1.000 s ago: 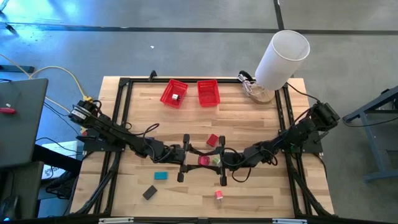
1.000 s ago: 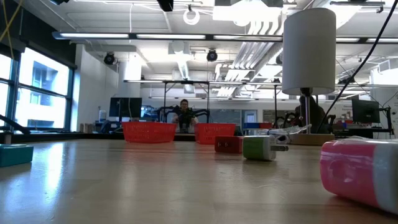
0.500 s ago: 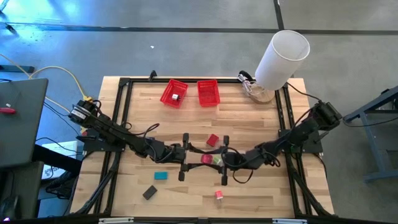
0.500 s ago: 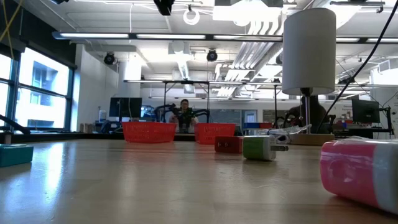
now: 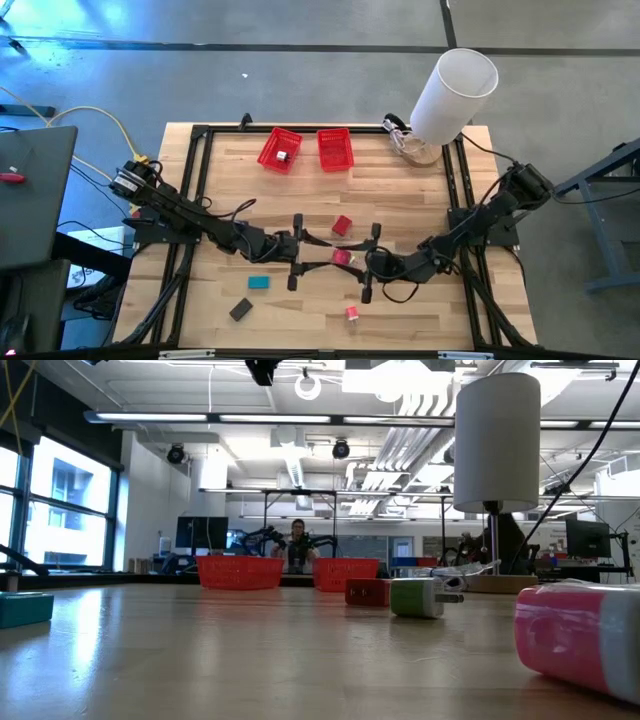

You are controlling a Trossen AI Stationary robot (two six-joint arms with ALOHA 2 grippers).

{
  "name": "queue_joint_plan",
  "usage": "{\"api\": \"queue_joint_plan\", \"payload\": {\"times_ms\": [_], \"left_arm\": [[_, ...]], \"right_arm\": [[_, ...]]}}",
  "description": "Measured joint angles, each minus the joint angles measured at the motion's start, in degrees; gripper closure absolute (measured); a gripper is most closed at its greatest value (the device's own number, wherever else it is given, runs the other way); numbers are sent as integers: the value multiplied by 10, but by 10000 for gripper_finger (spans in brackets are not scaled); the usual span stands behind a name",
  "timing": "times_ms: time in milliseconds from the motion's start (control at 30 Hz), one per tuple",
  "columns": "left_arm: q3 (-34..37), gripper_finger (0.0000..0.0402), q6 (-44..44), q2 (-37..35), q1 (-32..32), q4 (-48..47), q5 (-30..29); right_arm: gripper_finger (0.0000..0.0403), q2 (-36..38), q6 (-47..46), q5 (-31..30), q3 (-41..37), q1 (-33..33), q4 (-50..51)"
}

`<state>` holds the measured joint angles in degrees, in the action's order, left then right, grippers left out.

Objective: Pick & Place Office items
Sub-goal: Put the pink charger adapter into the left red bin

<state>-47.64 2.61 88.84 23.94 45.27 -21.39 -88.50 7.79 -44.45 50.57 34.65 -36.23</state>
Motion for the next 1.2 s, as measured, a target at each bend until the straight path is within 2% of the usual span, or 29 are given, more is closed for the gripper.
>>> {"api": "queue_joint_plan", "payload": {"times_ms": [133,200,400,567,667,867,1033,1200], "left_arm": [[0,202,13,0,0,-4,-1],[0,202,32,0,1,-9,-26],[0,202,185,0,34,-12,-249],[0,202,289,0,55,-10,-352],[0,202,318,0,56,-11,-368],[1,202,331,0,56,-11,-370],[1,202,347,0,56,-14,-369],[1,202,351,1,55,-19,-357]], "right_arm": [[257,21,-5,-26,0,11,17],[257,32,-5,-56,0,19,15],[257,68,-77,-170,1,53,68],[257,72,-195,-234,1,70,120],[257,68,-259,-228,1,63,133],[257,34,-309,-166,1,23,101],[257,-1,-289,-124,1,-4,16],[257,-6,-269,-105,1,-13,-10]]}}
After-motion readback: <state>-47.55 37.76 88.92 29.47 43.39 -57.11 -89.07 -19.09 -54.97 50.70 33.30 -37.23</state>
